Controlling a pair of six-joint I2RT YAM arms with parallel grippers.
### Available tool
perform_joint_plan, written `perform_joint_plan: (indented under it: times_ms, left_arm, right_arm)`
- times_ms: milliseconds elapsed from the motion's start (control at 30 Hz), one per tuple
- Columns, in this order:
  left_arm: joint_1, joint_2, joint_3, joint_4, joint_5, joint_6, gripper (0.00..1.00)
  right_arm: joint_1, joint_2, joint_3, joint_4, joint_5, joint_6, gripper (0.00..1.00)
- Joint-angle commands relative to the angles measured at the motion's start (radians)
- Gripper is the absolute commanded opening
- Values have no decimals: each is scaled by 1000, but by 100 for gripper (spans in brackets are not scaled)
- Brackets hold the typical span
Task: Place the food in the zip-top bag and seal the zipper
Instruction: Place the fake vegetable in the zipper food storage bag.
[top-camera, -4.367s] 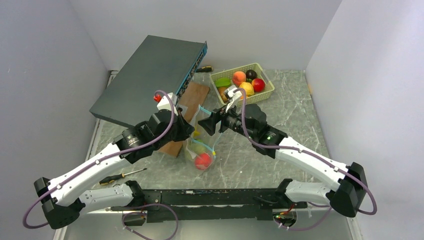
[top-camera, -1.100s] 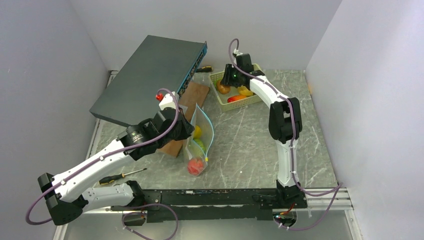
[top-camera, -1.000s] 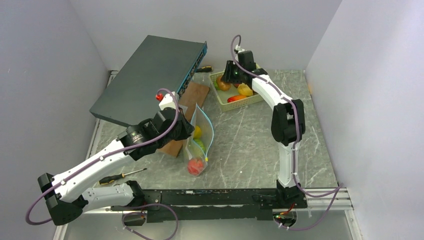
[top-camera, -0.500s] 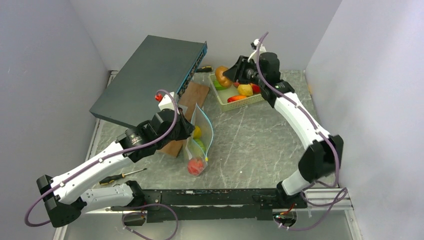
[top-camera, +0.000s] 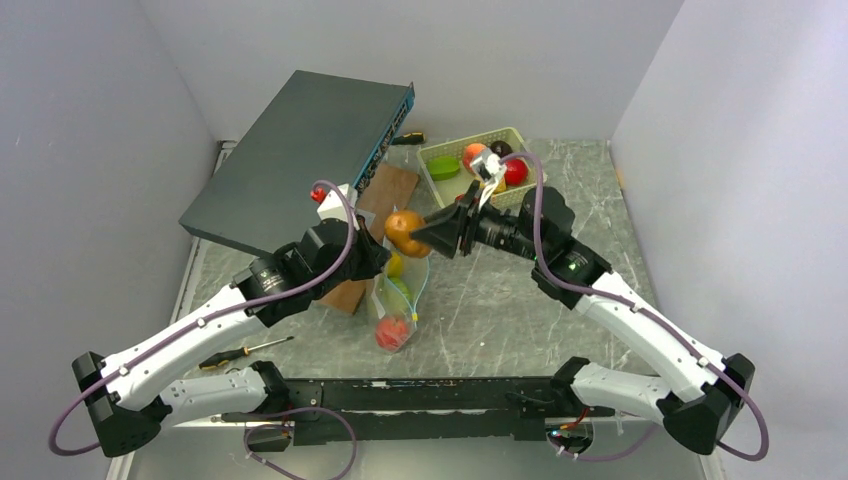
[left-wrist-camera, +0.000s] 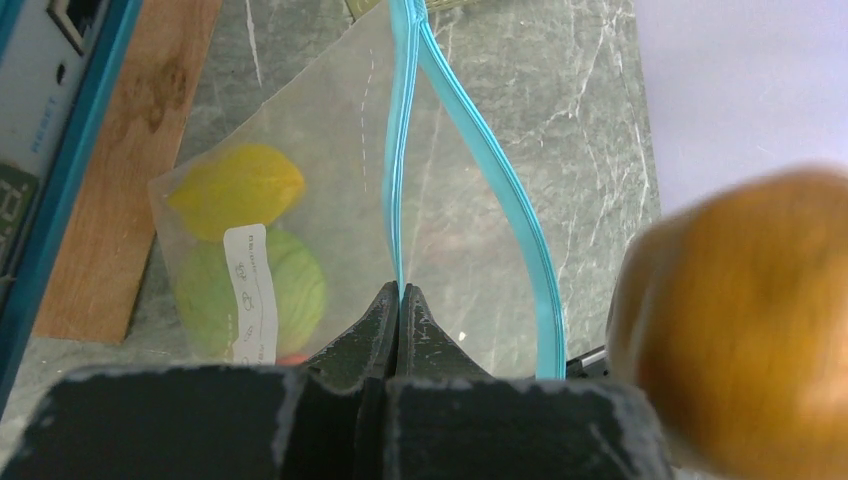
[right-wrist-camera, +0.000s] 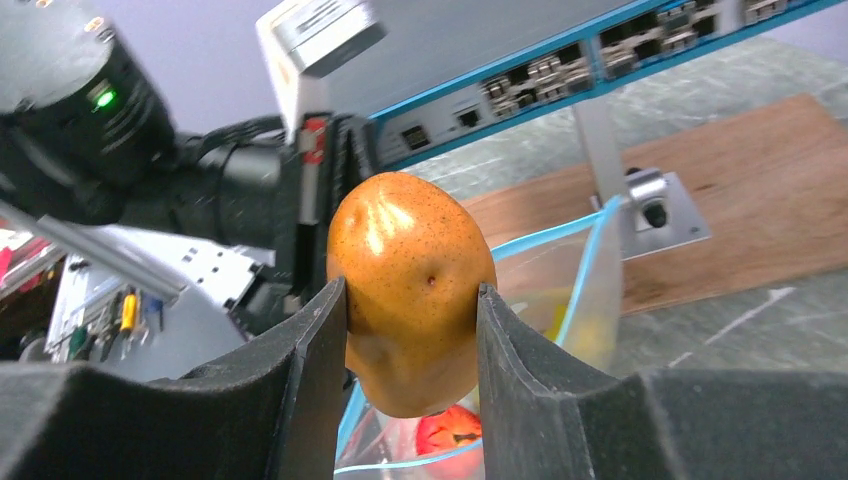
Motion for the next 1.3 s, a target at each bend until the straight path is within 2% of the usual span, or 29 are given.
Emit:
perform_joint_plan:
  times_ms: [0,300,500,900,1033,1267]
  left_arm:
    - [11,-22,-17,23,11,-2,0]
    - [11,-40,-25,16,-1,-20,0]
    - [11,-43,-39,15,2,-34,0]
    - [11,-48,-33,-2,-9,-35,0]
    - [11,-43,-24,-10,-11,-33,0]
    - [11,-50,-32,-11,-13,-35,0]
  right_arm:
    - [69,-48,-70,125,3,-30,0]
    - [168,-55,-134,98,177,-111,2]
    - [173,-63,-169,81,242,-114,16]
    - [180,-71,-189,69,247,-144,63]
    - [180,-75,-184,69,260,-148,69]
    - [181,-63,-146,41,374,-142,71]
